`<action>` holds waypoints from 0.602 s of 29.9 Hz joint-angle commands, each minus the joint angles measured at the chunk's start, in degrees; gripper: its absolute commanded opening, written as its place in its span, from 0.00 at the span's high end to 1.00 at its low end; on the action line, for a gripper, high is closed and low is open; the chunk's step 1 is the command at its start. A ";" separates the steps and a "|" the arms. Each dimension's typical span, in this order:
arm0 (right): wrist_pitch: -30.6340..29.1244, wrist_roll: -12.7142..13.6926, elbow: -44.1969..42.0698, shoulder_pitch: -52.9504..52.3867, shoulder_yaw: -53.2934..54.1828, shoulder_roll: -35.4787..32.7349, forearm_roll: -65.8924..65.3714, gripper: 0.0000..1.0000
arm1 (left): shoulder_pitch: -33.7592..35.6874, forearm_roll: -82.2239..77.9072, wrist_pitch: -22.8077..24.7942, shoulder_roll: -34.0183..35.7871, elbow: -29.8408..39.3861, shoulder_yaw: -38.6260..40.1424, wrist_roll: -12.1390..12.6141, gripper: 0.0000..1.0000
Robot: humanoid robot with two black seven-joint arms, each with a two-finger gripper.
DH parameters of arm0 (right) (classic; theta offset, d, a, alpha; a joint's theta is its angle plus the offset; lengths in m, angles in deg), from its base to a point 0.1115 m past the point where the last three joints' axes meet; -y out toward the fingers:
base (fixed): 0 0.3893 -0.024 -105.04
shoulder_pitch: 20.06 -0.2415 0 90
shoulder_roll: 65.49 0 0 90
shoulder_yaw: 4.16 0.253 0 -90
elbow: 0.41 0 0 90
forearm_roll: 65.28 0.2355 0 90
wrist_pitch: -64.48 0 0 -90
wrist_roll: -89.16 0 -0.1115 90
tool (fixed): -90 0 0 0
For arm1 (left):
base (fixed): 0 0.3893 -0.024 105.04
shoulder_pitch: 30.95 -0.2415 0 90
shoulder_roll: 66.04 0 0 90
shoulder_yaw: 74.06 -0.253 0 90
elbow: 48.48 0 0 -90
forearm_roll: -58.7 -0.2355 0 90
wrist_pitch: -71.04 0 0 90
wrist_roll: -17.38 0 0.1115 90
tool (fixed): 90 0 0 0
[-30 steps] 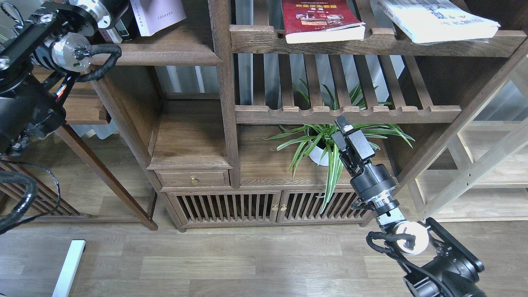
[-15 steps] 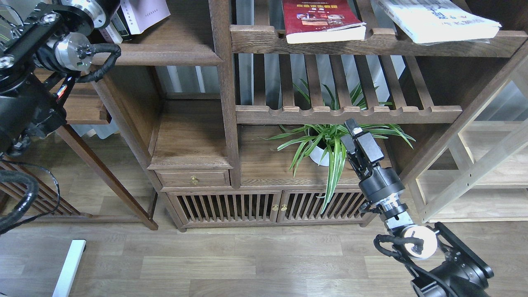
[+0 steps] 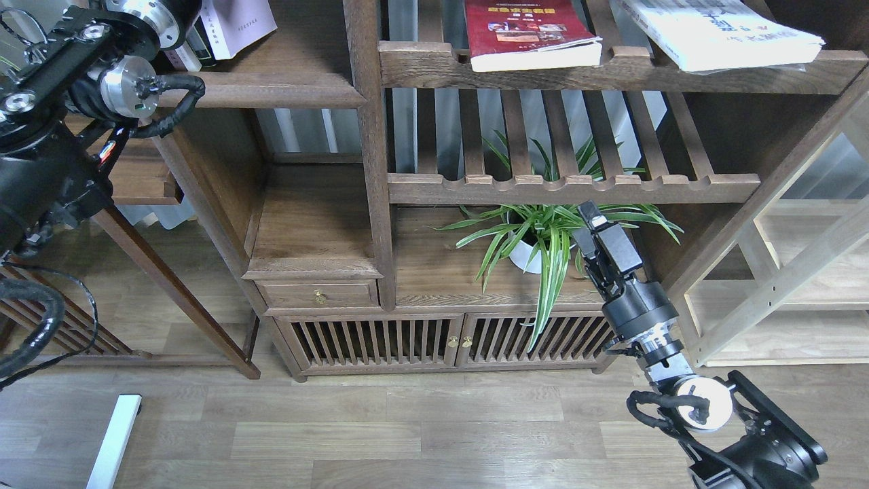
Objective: Organize books on shelf
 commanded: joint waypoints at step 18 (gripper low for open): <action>0.00 -0.01 0.26 0.43 0.14 -0.18 0.00 0.04 | -0.81 0.26 0.88 0.30 -2.15 -5.37 -12.38 0.94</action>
